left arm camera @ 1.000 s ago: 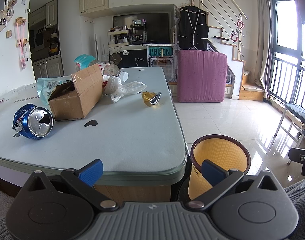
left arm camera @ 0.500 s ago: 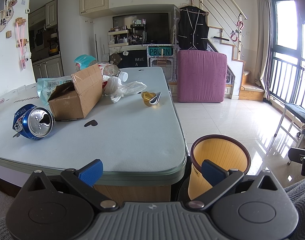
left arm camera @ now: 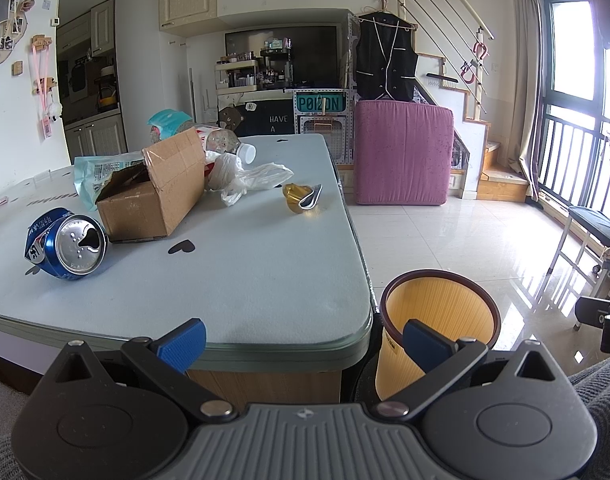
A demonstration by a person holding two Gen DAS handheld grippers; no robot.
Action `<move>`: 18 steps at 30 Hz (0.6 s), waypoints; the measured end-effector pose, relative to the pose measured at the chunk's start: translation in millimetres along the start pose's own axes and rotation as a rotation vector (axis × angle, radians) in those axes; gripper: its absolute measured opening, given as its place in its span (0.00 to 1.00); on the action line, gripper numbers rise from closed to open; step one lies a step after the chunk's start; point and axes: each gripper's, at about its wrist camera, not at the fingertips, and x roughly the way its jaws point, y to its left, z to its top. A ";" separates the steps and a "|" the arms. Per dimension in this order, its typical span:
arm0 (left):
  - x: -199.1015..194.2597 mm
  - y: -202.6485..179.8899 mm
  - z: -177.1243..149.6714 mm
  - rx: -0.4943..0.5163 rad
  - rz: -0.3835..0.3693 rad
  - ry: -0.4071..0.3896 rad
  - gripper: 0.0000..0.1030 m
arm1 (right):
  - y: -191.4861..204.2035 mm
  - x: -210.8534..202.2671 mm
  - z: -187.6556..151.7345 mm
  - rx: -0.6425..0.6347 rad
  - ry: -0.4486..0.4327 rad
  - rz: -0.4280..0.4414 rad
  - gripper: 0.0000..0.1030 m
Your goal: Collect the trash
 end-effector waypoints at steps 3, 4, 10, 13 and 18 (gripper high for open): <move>0.0 0.0 0.0 0.000 0.000 0.000 1.00 | 0.1 -0.6 0.0 0.000 -0.001 0.000 1.00; 0.0 0.0 0.0 0.000 0.000 0.000 1.00 | 0.2 -0.6 0.0 0.000 0.000 0.000 1.00; 0.0 0.0 0.0 0.000 0.000 0.000 1.00 | 0.2 -1.4 0.2 0.000 0.000 0.000 1.00; 0.0 0.0 0.0 0.000 0.000 -0.001 1.00 | 0.3 -2.0 0.4 0.000 -0.001 0.000 1.00; -1.1 -0.7 0.6 0.006 0.000 -0.009 1.00 | 0.2 -2.7 0.8 0.002 0.000 -0.002 1.00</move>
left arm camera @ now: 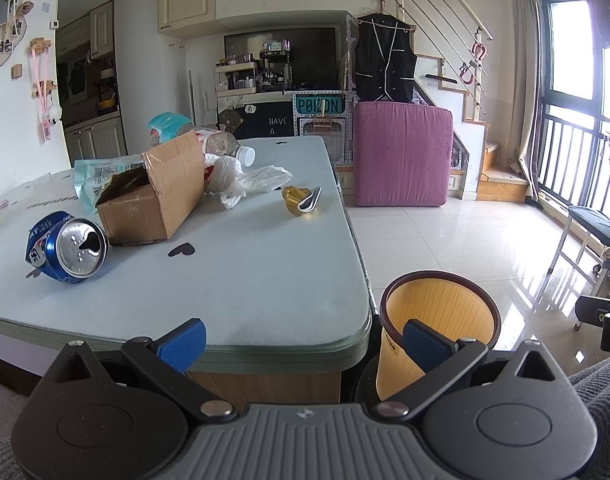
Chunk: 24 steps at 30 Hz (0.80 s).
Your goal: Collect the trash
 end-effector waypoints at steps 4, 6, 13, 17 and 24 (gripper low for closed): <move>-5.2 0.7 6.8 -0.011 -0.001 -0.017 1.00 | 2.7 -3.4 1.1 -0.004 -0.010 -0.007 1.00; -9.6 2.7 12.3 -0.025 -0.001 -0.035 1.00 | 1.0 -6.7 3.8 -0.002 -0.023 -0.005 1.00; -21.6 7.4 40.6 -0.038 0.042 -0.106 1.00 | 1.0 -18.7 33.5 0.020 -0.100 0.058 1.00; -25.9 19.1 63.4 -0.047 0.098 -0.169 1.00 | 7.5 -22.9 64.1 0.019 -0.172 0.105 1.00; -23.4 58.8 98.1 -0.079 0.224 -0.231 1.00 | 34.2 -7.0 119.3 0.006 -0.235 0.191 1.00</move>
